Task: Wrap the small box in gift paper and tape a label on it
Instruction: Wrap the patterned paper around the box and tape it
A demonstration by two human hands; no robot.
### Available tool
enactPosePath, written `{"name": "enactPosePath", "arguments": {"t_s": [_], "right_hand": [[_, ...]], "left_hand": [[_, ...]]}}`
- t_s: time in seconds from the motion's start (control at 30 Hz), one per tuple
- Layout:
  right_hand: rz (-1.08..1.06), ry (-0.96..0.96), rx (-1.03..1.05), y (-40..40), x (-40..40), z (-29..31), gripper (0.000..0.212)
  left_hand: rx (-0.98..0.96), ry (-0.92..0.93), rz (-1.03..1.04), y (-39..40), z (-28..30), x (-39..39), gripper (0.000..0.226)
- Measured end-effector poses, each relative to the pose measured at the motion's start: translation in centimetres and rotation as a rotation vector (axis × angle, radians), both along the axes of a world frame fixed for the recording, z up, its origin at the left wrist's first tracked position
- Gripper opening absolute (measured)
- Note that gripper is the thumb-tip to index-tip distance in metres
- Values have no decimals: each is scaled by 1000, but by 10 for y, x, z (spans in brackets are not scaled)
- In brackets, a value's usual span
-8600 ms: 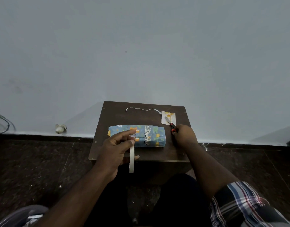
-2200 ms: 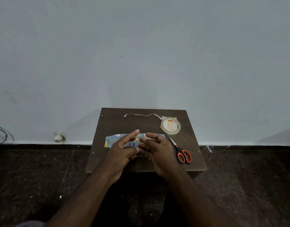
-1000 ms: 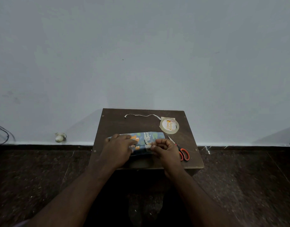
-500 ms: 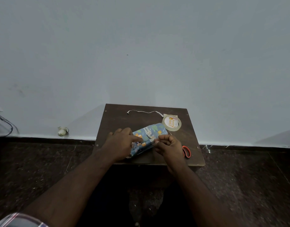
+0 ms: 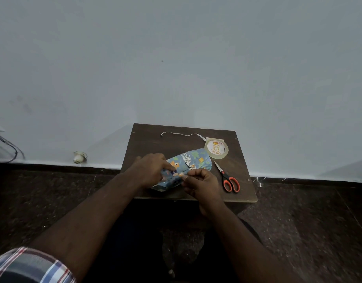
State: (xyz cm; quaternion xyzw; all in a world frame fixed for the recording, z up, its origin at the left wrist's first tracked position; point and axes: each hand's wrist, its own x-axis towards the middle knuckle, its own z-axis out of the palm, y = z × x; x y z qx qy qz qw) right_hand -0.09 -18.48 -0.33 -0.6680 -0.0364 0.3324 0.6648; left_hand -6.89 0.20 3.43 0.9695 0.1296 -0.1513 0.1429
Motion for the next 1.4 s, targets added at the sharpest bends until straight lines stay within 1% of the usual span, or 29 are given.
{"name": "enactPosePath", "arguments": {"t_s": [0.13, 0.27, 0.43, 0.6, 0.73, 0.9, 1.07, 1.27, 1.33, 1.4], "right_hand": [[10, 6, 3, 2, -6, 0, 15], [27, 24, 20, 10, -14, 3, 11], [51, 50, -3, 19, -20, 6, 10], [46, 96, -14, 24, -22, 10, 10], [55, 147, -29, 26, -20, 10, 9], [66, 187, -66, 28, -16, 11, 9], [83, 212, -104, 31, -13, 15, 9], [92, 200, -174, 37, -11, 21, 9], [107, 226, -194, 37, -9, 27, 12], [113, 265, -206, 36, -8, 30, 20]], "left_hand": [[6, -21, 0, 1, 1, -2, 45], [-7, -31, 15, 2, -1, -3, 46], [-13, -25, 24, 3, -3, -4, 47], [-43, -54, 60, 6, -5, -4, 57], [-59, -62, 78, 6, -7, -2, 60], [-57, -106, 100, 4, -12, -3, 55], [-73, -161, 145, 1, -12, -4, 39], [-66, -221, 182, -6, -13, -4, 35], [-60, -220, 181, -7, -12, -4, 35], [-54, -207, 183, -9, -10, -4, 37]]}}
